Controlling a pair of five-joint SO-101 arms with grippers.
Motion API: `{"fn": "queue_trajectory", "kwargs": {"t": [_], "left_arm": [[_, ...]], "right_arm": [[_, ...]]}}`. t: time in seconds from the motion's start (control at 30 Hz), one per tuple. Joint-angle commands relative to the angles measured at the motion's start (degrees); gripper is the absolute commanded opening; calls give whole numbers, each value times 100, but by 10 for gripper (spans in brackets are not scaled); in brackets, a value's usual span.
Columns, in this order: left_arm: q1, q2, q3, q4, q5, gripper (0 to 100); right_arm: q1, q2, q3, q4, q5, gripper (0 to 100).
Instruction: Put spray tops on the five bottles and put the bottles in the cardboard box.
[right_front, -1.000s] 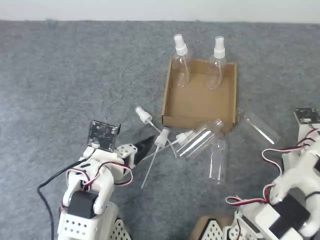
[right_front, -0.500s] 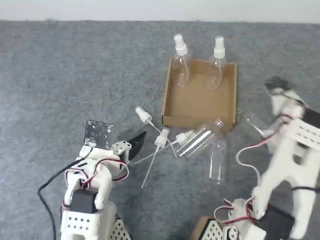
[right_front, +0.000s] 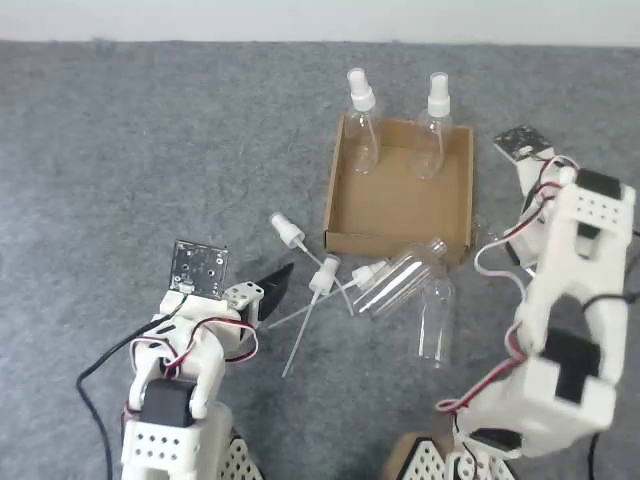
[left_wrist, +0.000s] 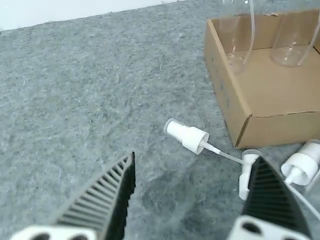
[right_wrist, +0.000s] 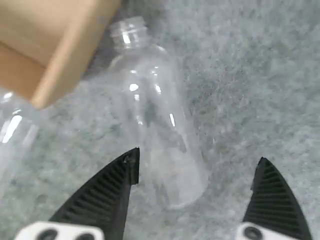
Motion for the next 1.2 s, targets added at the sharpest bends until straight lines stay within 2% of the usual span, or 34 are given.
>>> {"fn": "queue_trajectory", "kwargs": {"t": [0.0, 0.13, 0.33, 0.43, 0.53, 0.7, 0.83, 1.07, 1.17], "left_arm": [[-18, -97, -40, -132, -53, 333], [-18, -97, -31, -141, -53, 333], [-26, -97, -31, -141, -53, 333], [-26, -97, -31, -141, -53, 333], [-26, -97, -66, -123, -53, 333], [-18, -62, -145, -105, -26, 333], [-26, -53, -699, 501, -18, 333], [-9, 35, -1578, 879, -18, 333], [35, 624, -2325, 1187, -35, 333]], "right_arm": [[92, 681, -774, -75, -62, 303], [110, 1130, -914, -92, -97, 296], [330, 1411, -914, -66, -123, 134], [752, 1420, -914, -57, -484, 82], [1288, 1420, -888, -57, -730, 62], [1947, 1402, -545, -66, -712, 38], [2352, 1393, -448, -110, -545, 14], [2826, 681, 220, -145, -62, 15], [2809, 101, 862, -549, 0, 16]]}}
